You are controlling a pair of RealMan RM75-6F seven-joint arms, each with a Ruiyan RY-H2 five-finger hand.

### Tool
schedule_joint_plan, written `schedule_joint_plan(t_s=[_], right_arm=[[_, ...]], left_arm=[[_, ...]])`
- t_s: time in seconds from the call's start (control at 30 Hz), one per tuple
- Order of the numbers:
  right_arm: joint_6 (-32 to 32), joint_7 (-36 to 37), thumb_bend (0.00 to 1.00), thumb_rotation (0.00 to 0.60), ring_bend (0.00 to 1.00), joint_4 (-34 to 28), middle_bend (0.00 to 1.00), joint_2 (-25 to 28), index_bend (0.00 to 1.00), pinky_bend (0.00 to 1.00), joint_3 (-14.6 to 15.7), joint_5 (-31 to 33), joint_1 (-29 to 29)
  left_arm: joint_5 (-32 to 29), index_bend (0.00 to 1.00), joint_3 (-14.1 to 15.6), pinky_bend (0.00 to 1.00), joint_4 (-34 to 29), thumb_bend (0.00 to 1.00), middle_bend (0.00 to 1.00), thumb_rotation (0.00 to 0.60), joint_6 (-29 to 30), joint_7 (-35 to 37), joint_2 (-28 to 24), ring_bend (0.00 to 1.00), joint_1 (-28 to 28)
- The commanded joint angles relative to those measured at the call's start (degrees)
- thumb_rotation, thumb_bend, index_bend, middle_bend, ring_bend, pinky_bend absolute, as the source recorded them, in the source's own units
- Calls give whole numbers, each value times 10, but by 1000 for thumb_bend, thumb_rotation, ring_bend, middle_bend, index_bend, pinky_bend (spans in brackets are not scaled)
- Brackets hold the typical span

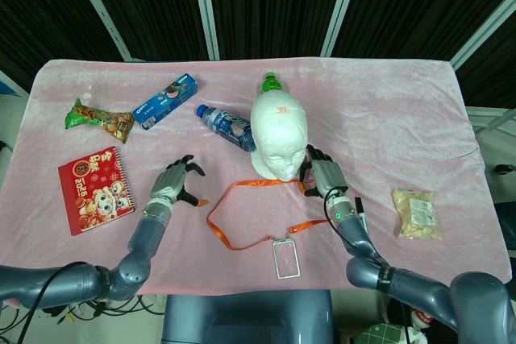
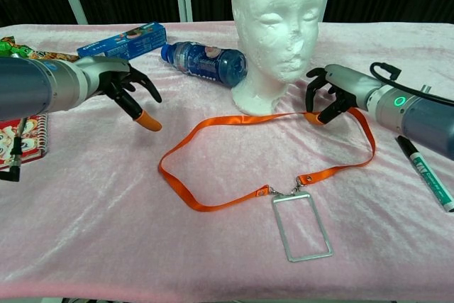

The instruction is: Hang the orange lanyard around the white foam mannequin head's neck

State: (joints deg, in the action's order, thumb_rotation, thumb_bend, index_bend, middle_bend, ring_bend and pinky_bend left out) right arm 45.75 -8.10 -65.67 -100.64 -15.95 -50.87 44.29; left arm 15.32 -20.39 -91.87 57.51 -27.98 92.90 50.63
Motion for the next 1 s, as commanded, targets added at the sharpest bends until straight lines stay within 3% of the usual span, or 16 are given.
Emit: schedule_joint_plan(t_s=[0.03, 0.3, 0.67, 1.0], right_arm=[[0, -1, 403, 600, 80, 0, 43, 0, 690, 128, 0, 0, 0], [1, 0, 403, 600, 80, 2, 42, -1, 691, 128, 0, 1, -2], [2, 4, 404, 600, 80, 3, 42, 1, 691, 128, 0, -1, -6], [0, 7, 404, 600, 80, 7, 42, 0, 695, 128, 1, -4, -7]], left_arm=[[-19, 359, -4, 0, 3, 64, 44, 600, 5, -16, 9, 0, 15], [-55, 405, 7, 0, 6, 127, 44, 600, 23, -58, 25, 0, 45], [-52, 435, 28, 0, 28, 149, 44, 600, 38, -84, 51, 0, 59], [-45, 443, 8, 0, 38, 149, 45, 600, 25, -50, 66, 0, 54]])
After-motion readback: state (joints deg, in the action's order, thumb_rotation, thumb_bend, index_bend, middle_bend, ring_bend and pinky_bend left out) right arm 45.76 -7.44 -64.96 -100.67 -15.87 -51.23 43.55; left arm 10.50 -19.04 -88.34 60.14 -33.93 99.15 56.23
